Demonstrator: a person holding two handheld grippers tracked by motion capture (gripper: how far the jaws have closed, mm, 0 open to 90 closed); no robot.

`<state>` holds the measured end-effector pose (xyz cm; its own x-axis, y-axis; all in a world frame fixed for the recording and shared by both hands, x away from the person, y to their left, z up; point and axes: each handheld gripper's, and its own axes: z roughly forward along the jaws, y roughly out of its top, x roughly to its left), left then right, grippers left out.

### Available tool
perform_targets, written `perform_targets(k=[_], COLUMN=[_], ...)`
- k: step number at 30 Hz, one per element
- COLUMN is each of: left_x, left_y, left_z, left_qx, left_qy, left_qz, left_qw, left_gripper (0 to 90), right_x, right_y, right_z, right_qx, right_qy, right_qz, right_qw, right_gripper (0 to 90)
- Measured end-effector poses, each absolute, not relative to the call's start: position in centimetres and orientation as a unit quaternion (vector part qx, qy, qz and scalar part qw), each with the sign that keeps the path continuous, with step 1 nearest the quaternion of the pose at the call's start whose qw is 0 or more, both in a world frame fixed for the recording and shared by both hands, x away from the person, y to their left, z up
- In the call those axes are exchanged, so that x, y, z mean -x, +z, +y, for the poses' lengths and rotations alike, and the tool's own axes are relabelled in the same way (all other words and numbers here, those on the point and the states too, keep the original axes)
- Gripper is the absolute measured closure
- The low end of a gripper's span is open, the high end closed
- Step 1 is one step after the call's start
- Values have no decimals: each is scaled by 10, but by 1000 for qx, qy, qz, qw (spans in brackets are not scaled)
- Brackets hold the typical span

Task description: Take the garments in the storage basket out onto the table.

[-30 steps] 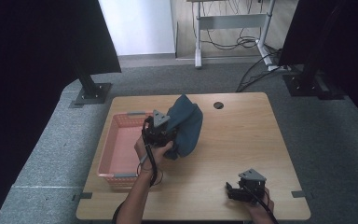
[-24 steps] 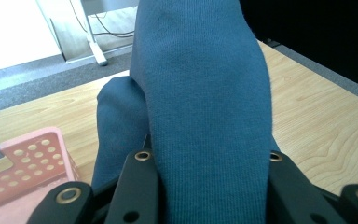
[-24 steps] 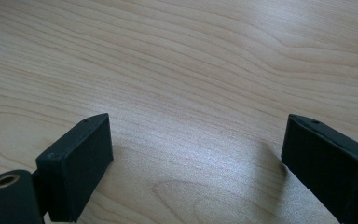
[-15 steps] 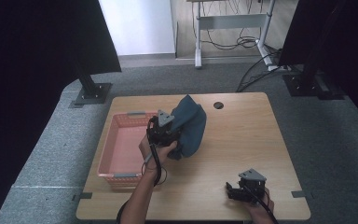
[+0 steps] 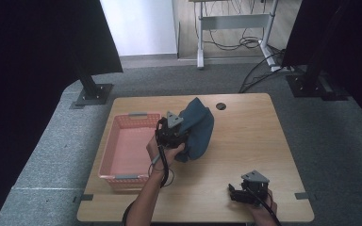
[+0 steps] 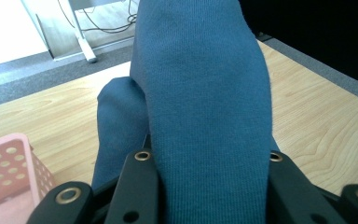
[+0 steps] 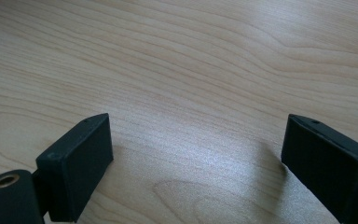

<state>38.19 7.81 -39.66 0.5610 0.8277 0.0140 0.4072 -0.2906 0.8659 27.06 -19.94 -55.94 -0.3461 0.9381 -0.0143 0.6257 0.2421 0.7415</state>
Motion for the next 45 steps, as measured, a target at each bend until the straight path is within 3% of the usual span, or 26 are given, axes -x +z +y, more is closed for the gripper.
perform_targets(k=[45], left_x=[-394], left_y=[-440], left_z=[67], left_qx=[-784], left_qy=[208], left_qz=[417], left_qw=[410], left_gripper=[706], right_x=[-271], right_y=[-560], right_z=[-200], right_qx=[-520], right_qy=[329], right_qz=[752], right_qw=[236], right_gripper=[88])
